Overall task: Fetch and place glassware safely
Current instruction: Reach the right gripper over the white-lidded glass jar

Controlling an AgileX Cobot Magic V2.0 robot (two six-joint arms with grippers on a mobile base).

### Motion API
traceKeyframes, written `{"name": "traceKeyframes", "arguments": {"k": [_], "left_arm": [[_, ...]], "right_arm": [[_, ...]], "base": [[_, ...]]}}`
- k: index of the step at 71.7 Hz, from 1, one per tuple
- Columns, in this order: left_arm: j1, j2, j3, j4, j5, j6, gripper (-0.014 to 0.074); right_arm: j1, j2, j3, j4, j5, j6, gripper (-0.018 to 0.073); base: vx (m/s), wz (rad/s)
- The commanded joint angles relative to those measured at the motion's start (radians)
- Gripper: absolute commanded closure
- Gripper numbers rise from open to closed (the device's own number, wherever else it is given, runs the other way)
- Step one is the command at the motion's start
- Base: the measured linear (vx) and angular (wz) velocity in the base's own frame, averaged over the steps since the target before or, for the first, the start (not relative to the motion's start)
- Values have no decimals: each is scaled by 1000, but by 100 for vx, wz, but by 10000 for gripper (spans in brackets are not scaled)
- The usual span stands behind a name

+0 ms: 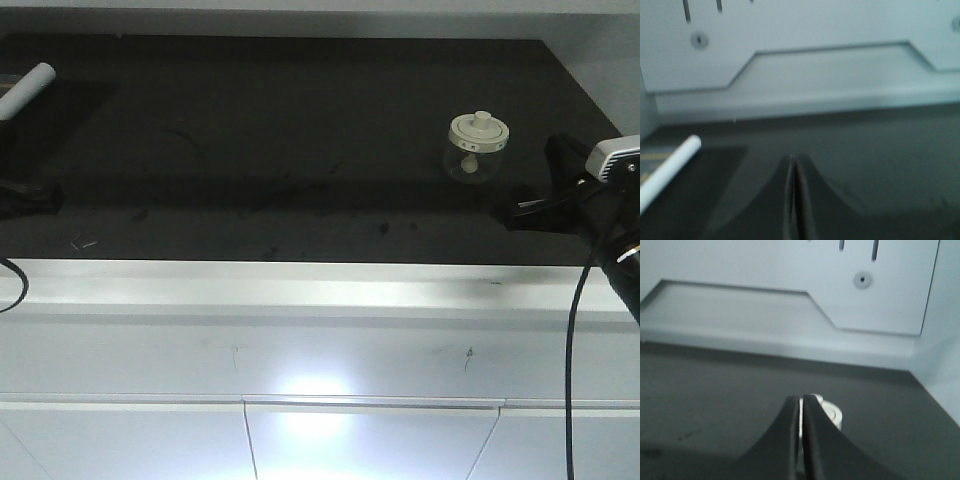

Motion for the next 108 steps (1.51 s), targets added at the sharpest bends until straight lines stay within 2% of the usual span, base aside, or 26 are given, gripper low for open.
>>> {"name": "traceKeyframes", "arguments": {"k": [1,16,31,43,62,69,74,92,98,108], "left_arm": [[-5,-28,-28,-7,-5,-12,603],[-5,-28,24,-7,4,-13,603],[-5,-28,83,-7,-87,-14,603],[-5,-28,81,-7,-107,-14,603],[-5,-28,80,-7,-107,-14,603],[-5,-28,80,-7,-107,-14,603],[-5,-28,81,-8,-108,-13,603],[-5,-28,81,-8,-108,-13,603],[-5,-28,81,-8,-108,-13,603],[-5,-28,81,-8,-108,-13,603]], "right_arm": [[-3,-30,-29,-6,-12,-6,563],[-3,-30,-29,13,89,35,563],[-3,-30,-29,13,88,38,563],[-3,-20,-31,15,41,38,563],[-3,110,-187,17,75,47,536],[-3,166,-260,17,123,47,475],[-3,208,-314,17,153,47,399],[-3,331,-483,17,183,45,60],[-3,370,-540,17,224,35,9],[-3,429,-628,17,254,21,4]], "base": [[0,0],[0,0],[0,0],[0,0],[0,0],[0,0],[0,0],[0,0],[0,0],[0,0]]}}
